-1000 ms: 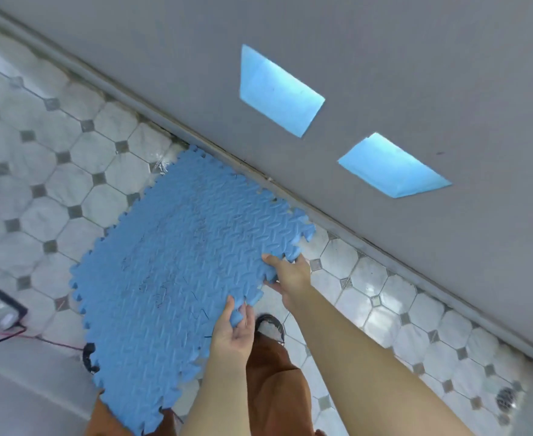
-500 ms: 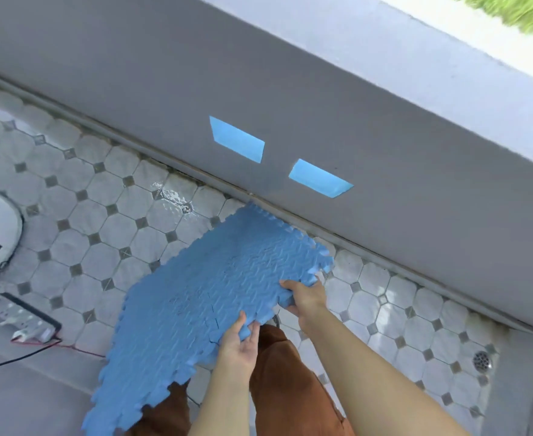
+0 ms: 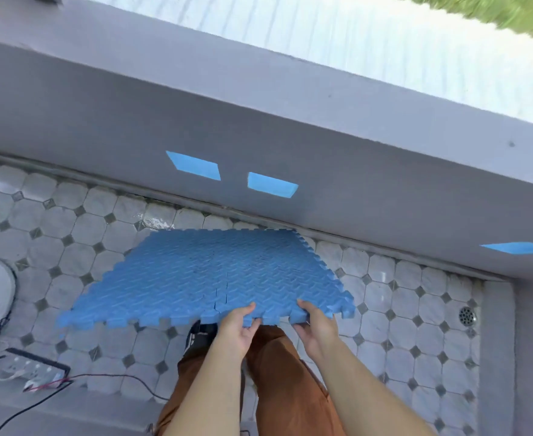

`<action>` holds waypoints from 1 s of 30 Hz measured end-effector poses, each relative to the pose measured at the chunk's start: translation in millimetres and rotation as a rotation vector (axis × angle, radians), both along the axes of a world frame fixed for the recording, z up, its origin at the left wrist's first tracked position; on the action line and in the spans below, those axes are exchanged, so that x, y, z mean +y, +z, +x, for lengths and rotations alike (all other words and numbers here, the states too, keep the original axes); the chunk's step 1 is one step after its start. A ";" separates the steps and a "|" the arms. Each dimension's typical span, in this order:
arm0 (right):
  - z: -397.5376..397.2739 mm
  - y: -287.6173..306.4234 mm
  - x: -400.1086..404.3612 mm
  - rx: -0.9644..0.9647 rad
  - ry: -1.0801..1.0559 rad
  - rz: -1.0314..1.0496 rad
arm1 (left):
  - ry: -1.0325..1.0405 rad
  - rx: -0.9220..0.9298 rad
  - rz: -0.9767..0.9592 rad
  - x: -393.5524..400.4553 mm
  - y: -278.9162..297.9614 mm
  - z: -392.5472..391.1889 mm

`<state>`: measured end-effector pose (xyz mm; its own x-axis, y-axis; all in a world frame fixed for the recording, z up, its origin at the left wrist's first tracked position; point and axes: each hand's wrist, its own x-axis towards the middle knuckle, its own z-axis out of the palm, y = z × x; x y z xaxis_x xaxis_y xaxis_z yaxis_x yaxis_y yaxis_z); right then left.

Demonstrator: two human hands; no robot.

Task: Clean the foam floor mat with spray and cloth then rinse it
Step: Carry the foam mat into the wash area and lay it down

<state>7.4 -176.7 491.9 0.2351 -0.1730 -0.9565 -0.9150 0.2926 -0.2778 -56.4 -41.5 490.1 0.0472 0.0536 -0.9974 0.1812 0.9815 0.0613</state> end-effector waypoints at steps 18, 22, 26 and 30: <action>-42.4 91.7 -72.6 -0.108 -0.688 -0.100 | -0.678 -0.040 -0.054 -45.6 61.2 45.5; -83.7 108.5 -106.5 -0.118 -0.879 -0.112 | -0.866 -0.041 -0.092 -86.4 68.4 38.1; -128.5 115.3 -152.5 -0.131 -1.103 -0.117 | -1.061 -0.047 -0.167 -143.1 74.7 26.2; -166.8 107.1 -197.3 -0.114 -1.311 -0.103 | -1.303 -0.058 -0.201 -211.4 77.5 19.9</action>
<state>-159.4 -374.0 599.1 -0.0838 -0.4029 -0.9114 0.0583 0.9111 -0.4081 -36.5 -252.9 567.6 -0.0058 -0.2109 -0.9775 0.9961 0.0843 -0.0241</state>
